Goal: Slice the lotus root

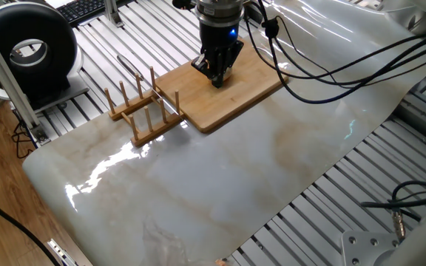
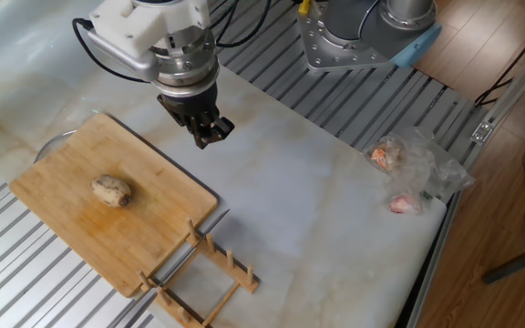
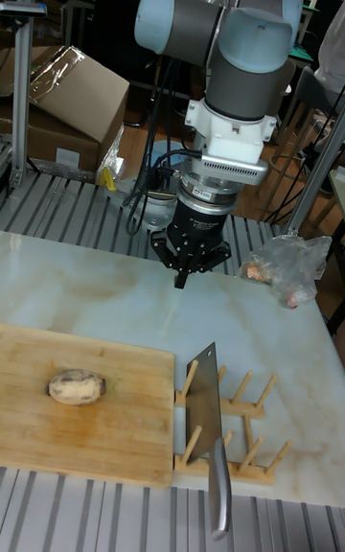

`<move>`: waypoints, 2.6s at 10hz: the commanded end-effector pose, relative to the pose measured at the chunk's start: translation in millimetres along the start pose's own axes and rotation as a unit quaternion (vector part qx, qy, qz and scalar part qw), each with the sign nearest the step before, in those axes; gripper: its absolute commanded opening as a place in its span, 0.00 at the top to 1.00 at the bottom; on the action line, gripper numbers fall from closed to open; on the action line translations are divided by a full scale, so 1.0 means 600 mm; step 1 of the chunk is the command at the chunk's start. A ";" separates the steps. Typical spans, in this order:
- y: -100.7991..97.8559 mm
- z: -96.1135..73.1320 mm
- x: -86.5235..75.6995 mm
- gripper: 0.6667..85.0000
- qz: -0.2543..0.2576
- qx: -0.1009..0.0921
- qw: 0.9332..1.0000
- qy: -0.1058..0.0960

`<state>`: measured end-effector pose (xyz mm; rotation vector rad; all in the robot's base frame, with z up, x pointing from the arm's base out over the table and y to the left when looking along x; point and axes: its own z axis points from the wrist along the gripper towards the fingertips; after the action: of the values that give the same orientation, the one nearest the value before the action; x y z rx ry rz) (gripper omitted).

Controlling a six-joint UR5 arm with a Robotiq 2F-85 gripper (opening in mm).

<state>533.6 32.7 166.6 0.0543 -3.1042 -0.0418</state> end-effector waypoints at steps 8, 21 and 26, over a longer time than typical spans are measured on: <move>-0.004 -0.007 0.016 0.99 -0.016 0.015 1.000 0.019; 0.020 -0.017 -0.083 0.99 -0.015 0.037 0.998 0.045; 0.022 -0.020 -0.158 0.99 -0.013 0.038 0.999 0.027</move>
<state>610.4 46.8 175.8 0.1050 -3.0396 0.0759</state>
